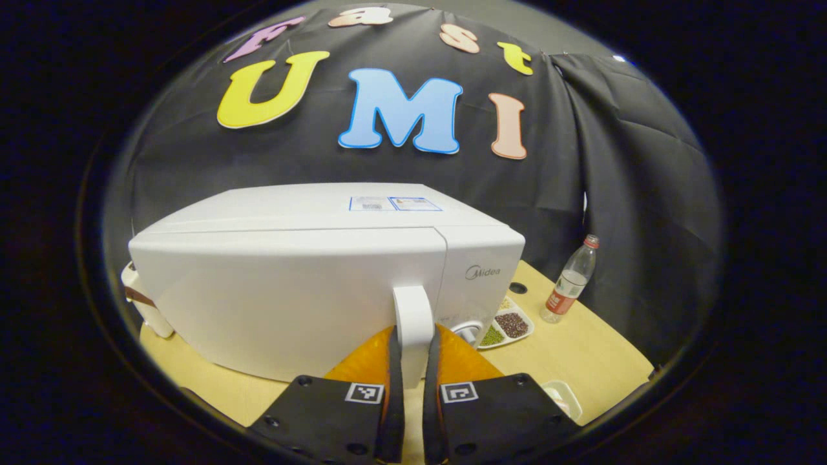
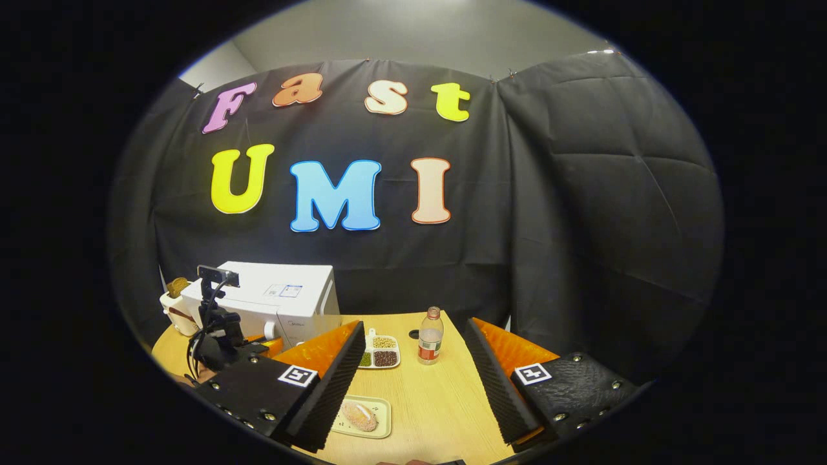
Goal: Open the microwave oven with the left hand, put the food in, and close the microwave oven.
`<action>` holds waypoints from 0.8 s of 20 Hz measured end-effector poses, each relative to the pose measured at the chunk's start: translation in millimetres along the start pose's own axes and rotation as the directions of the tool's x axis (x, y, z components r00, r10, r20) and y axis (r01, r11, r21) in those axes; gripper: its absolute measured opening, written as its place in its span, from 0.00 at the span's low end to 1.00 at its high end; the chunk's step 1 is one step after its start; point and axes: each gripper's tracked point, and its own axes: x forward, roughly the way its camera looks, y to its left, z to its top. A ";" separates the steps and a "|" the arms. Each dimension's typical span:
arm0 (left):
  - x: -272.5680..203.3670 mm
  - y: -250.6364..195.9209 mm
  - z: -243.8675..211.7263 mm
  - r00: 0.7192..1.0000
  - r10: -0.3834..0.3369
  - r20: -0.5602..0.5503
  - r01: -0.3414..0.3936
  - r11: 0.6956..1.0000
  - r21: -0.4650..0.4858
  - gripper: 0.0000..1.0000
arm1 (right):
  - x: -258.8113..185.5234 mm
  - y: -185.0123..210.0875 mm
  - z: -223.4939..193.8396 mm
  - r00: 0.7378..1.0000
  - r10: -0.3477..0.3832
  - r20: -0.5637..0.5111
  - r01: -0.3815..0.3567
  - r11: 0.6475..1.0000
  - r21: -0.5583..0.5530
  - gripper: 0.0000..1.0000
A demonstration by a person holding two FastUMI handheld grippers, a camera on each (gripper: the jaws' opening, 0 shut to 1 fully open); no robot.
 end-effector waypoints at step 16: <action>-169.7 18.5 -64.4 0.993 -0.087 -0.084 0.098 0.987 0.130 0.14 | 2.9 83.2 -0.2 0.980 0.201 0.003 -0.200 0.971 0.128 0.95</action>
